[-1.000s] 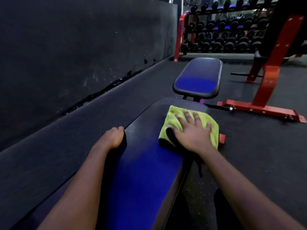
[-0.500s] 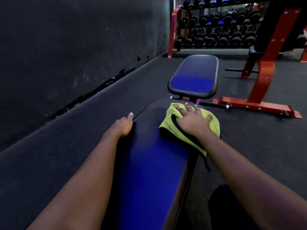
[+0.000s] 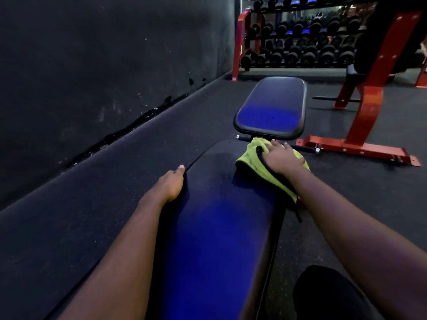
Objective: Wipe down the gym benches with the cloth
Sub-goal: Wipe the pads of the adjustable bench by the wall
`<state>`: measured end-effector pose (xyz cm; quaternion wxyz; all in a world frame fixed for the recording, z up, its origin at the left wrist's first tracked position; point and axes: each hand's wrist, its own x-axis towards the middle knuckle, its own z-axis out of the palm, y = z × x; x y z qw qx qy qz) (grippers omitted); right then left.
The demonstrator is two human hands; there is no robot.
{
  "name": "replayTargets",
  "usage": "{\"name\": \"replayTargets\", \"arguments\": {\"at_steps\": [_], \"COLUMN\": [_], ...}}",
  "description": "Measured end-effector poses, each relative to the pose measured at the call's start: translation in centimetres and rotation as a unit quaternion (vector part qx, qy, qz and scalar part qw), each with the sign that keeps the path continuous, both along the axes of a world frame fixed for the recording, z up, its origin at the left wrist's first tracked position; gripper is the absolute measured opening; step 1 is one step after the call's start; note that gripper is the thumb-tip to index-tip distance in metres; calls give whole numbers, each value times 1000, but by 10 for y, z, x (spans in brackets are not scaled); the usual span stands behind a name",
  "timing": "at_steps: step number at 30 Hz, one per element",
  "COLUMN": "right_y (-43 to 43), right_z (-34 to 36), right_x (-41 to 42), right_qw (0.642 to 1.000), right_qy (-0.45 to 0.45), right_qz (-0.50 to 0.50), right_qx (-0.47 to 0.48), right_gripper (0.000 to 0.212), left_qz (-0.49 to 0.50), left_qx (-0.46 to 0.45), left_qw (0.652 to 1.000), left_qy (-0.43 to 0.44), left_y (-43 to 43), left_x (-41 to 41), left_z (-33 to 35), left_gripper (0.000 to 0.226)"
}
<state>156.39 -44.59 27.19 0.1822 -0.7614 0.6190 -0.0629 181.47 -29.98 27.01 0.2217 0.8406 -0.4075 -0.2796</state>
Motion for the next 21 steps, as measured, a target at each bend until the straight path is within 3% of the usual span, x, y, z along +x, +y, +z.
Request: {"name": "replayTargets", "arguments": {"at_steps": [2, 4, 6, 9, 12, 15, 18, 21], "right_y": [-13, -3, 6, -16, -52, -73, -57, -49], "right_z": [-3, -11, -18, -21, -12, -8, -8, -12], "right_x": [-2, -6, -13, -13, -4, 1, -5, -15], "right_qw": [1000, 1000, 998, 999, 999, 999, 998, 993], "right_qy": [5, -9, -30, -22, -14, -24, -45, -90], "right_qz": [6, 3, 5, 5, -37, -17, 30, 73], "right_qx": [-11, -20, -50, -47, 6, 25, -24, -32], "right_gripper": [82, 61, 61, 85, 95, 112, 93, 91], "left_qz": [-1, 0, -1, 0, 2, 8, 9, 8], "left_qx": [-2, -1, 1, 0, 2, 6, 9, 7], "left_qw": [1000, 1000, 1000, 1000, 1000, 1000, 1000, 1000], "left_qy": [0, 3, 4, 4, 0, 3, 6, -4], "left_y": [0, -1, -2, -6, -5, -4, -3, -6], "left_x": [1, 1, 1, 1, -1, -3, -4, -2], "left_z": [0, 0, -1, -1, 0, 3, 5, 2], "left_gripper": [66, 66, 65, 64, 64, 64, 64, 64]}}
